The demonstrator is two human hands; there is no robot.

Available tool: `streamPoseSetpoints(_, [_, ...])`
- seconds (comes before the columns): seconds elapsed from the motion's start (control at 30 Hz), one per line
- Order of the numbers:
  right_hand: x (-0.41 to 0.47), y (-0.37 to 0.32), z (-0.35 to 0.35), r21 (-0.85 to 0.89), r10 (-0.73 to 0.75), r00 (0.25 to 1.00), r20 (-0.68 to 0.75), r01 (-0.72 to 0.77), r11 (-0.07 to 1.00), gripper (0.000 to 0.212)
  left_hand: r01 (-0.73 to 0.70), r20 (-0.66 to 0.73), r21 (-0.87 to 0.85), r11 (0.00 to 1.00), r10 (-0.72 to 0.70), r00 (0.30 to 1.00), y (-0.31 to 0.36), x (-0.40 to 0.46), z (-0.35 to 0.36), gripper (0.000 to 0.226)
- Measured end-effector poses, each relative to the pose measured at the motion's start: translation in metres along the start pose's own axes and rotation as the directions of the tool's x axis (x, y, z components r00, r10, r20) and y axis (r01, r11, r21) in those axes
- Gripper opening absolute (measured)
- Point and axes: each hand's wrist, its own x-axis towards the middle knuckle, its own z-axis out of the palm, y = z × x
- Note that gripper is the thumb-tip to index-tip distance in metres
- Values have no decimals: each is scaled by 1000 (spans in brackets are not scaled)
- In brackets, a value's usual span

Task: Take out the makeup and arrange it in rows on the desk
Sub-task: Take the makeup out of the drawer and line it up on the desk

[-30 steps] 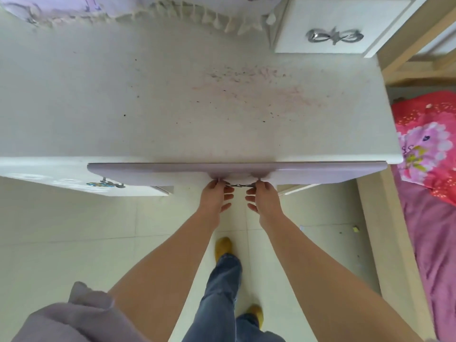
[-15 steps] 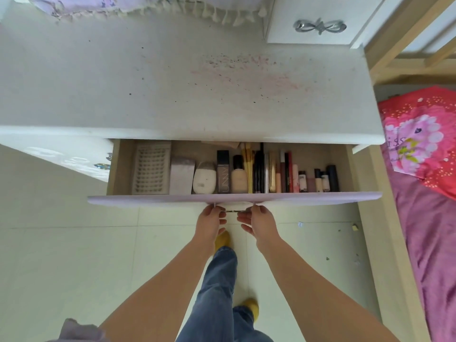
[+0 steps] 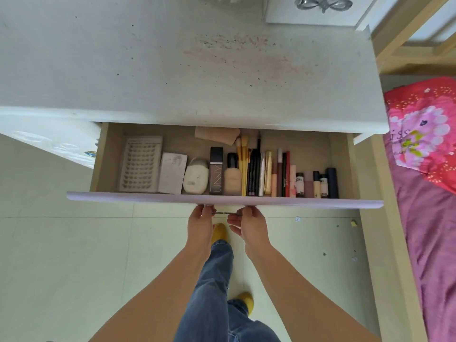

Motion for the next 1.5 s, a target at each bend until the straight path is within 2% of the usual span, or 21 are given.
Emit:
streamPoseSetpoints(0.2, [12, 10, -2, -6, 45, 999, 3, -45, 999, 27, 82, 63, -43, 996, -79, 995, -8, 6, 1, 19])
streamPoseSetpoints(0.33, [27, 15, -1, 1, 93, 996, 15, -93, 996, 23, 147, 115, 23, 989, -149, 982, -13, 21, 0, 17])
streamPoseSetpoints(0.43, [34, 23, 0, 28, 61, 998, 20, -61, 998, 17, 149, 139, 68, 987, -157, 978, -16, 30, -2, 22])
streamPoseSetpoints(0.53, [33, 23, -4, -8, 32, 998, 61, -31, 999, 17, 134, 164, 78, 988, -145, 976, -19, 32, -2, 15])
streamPoseSetpoints(0.57, [32, 18, -5, -27, 47, 996, 73, -45, 999, 20, 126, 175, 102, 987, -142, 974, -19, 31, -1, 15])
streamPoseSetpoints(0.63, [27, 12, -8, -82, 107, 988, 108, -98, 992, 26, 79, 191, 256, 963, -130, 973, -15, 23, -1, 15])
streamPoseSetpoints(0.67, [24, 10, -12, -198, 134, 984, 119, -109, 974, 29, 34, 208, 380, 924, -121, 971, -12, 17, -2, 20])
streamPoseSetpoints(0.7, [17, 6, -18, -360, 167, 977, 131, -110, 926, 32, -20, 239, 538, 843, -129, 962, -10, 9, -4, 33])
streamPoseSetpoints(0.77, [1, -4, -39, -587, 236, 957, 171, -94, 804, 36, -230, 359, 796, 561, -131, 924, -3, -9, -11, 47])
streamPoseSetpoints(0.8, [-6, -11, -51, -643, 247, 947, 203, -61, 764, 35, -350, 430, 822, 449, -87, 899, 3, -16, -13, 44])
streamPoseSetpoints(0.83, [-11, -19, -62, -686, 214, 946, 242, 11, 727, 34, -424, 477, 813, 400, -40, 878, 10, -19, -14, 39])
streamPoseSetpoints(0.87, [-11, -26, -73, -739, 151, 949, 277, 110, 665, 36, -460, 501, 796, 392, -3, 865, 17, -20, -12, 33])
streamPoseSetpoints(0.93, [-9, -32, -88, -815, 45, 945, 325, 256, 520, 40, -478, 510, 796, 371, 14, 860, 24, -22, -6, 28])
streamPoseSetpoints(1.03, [-1, -18, -92, -818, -52, 933, 357, 339, 465, 45, -499, 504, 808, 313, 73, 861, 11, -21, -3, 22])
streamPoseSetpoints(1.1, [3, -19, -92, -821, -42, 937, 347, 325, 470, 44, -511, 507, 810, 289, 96, 857, 11, -20, -6, 22])
streamPoseSetpoints(1.17, [1, -35, -97, -851, 76, 925, 373, 308, 426, 43, -533, 543, 820, 209, 12, 839, 24, -19, -4, 24])
streamPoseSetpoints(1.23, [-1, -58, -105, -865, 172, 888, 427, 345, 365, 42, -600, 610, 788, 140, -46, 791, 45, -15, 5, 28])
streamPoseSetpoints(1.27, [-3, -72, -109, -859, 178, 876, 447, 366, 357, 39, -632, 641, 764, 128, -37, 767, 57, -13, 11, 28])
streamPoseSetpoints(1.33, [-1, -98, -114, -848, 118, 881, 457, 392, 356, 31, -685, 690, 709, 166, 33, 723, 81, -3, 28, 27])
streamPoseSetpoints(1.4, [13, -119, -112, -830, -57, 902, 429, 418, 368, 30, -744, 734, 638, 199, 136, 665, 97, 15, 52, 26])
streamPoseSetpoints(1.5, [48, -130, -101, -773, -280, 913, 297, 402, 492, 34, -782, 753, 585, 213, 214, 622, 101, 46, 92, 37])
